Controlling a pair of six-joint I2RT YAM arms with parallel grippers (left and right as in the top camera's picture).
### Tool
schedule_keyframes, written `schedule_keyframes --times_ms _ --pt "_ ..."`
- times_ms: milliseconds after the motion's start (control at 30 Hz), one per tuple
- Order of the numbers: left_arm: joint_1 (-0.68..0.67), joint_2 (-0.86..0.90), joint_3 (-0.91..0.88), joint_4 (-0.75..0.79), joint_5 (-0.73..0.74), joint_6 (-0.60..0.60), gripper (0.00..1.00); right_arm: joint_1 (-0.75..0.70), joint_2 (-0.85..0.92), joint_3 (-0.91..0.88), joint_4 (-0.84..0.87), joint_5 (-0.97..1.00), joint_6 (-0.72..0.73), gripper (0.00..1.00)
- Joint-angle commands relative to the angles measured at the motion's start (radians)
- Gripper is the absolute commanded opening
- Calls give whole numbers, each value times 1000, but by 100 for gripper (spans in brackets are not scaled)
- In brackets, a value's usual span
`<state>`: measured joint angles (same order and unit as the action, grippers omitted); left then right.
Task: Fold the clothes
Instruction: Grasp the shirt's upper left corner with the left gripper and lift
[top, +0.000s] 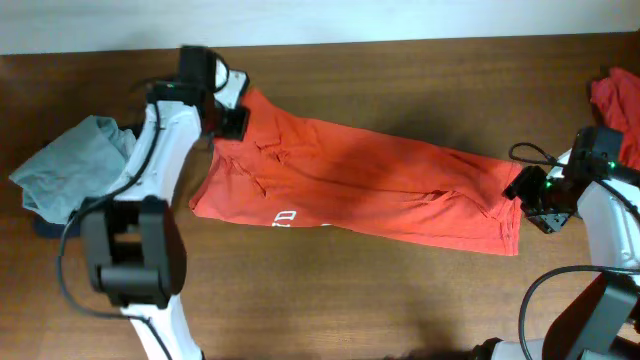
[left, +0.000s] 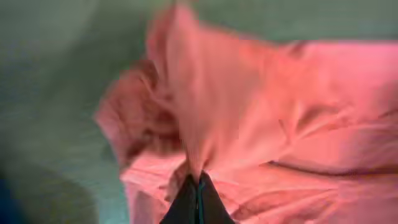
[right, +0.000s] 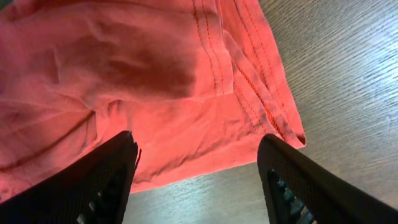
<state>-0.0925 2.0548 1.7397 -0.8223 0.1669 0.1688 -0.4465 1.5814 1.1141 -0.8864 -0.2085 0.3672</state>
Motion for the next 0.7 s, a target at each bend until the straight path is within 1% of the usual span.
schedule_keyframes --times_ms 0,100,200,300,367,500,533,600,667 --pt "3 -104 47 -26 1 -7 0 -5 -1 -3 -1 -9 4 64" --pt "3 -124 47 -42 4 -17 0 -5 -1 -3 0 -9 4 64" --pt "3 -133 47 -95 5 -26 1 -5 -1 -3 0 -9 4 64" --pt "3 -133 47 -179 3 -31 1 -5 -1 -3 0 -9 4 64" --pt "3 -133 47 -241 0 -67 0 -5 -1 -3 0 -9 4 64" --pt "3 -133 47 -340 -1 -89 0 -5 -1 -3 0 -9 4 64" --pt "3 -133 47 -353 -14 -90 5 -5 -1 -3 0 -9 4 64" --pt "3 -133 47 -363 -47 -90 9 -5 -1 -3 0 -9 4 64" --pt "3 -133 47 -373 -63 -93 20 -5 -1 -3 0 -9 4 65"
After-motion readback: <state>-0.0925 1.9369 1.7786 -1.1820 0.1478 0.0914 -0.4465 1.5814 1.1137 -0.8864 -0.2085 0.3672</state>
